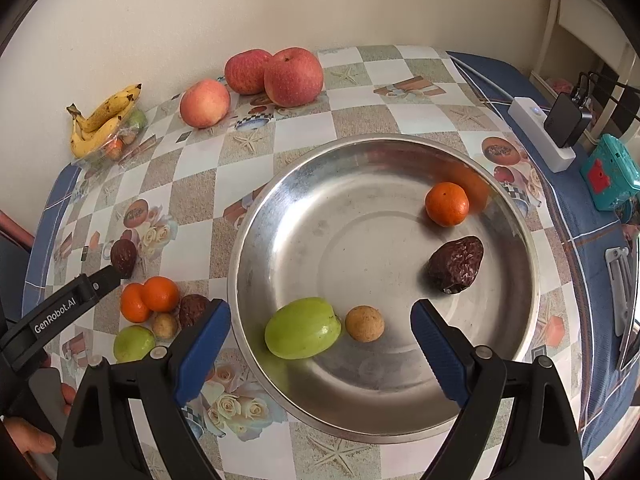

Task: Organize fruits
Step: 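Withdraw both grippers from the bowl toward the fruit pile, then grasp the elongated dark date with the right gripper while the left gripper grasps the green pear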

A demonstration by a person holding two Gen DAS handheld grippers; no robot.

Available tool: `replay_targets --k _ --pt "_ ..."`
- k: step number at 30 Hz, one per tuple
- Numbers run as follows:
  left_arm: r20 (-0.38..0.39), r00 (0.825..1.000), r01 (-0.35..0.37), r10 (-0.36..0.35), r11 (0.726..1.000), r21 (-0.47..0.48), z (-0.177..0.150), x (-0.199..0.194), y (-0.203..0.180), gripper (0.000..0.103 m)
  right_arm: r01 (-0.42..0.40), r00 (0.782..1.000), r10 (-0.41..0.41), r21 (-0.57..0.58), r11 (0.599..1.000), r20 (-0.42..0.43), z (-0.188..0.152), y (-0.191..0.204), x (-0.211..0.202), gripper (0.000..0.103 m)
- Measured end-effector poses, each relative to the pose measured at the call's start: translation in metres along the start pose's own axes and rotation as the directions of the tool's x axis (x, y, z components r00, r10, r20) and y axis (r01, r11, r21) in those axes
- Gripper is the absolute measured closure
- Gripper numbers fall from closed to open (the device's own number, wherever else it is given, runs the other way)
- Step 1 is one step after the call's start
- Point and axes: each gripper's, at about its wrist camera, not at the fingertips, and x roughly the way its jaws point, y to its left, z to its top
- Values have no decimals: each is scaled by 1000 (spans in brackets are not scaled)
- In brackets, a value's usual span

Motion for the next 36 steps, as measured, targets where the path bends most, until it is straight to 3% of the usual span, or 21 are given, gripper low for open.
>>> replay_targets --k 3,7,11,17,28,36 --pt "-23 997 -67 67 998 4 2 1 1 0 -10 1000 10 3 1000 -3 0 0 -1 11" --pt "-80 981 -178 175 984 -33 -1 6 8 0 -6 1000 6 -6 1000 -6 -1 2 -1 11" --pt "-123 977 -181 173 982 -52 -3 8 15 0 -3 1000 2 -16 1000 -13 -2 5 0 11" --pt "-114 973 -208 203 977 -34 -1 5 18 0 11 1000 -12 -39 999 -19 -3 11 2 11" --pt "-53 996 -78 77 996 -32 1 1 32 0 -41 998 37 -82 996 -51 -7 37 9 11" --pt "-21 999 39 -40 999 -33 2 -7 43 0 -131 991 131 -116 985 -11 -6 70 1 11"
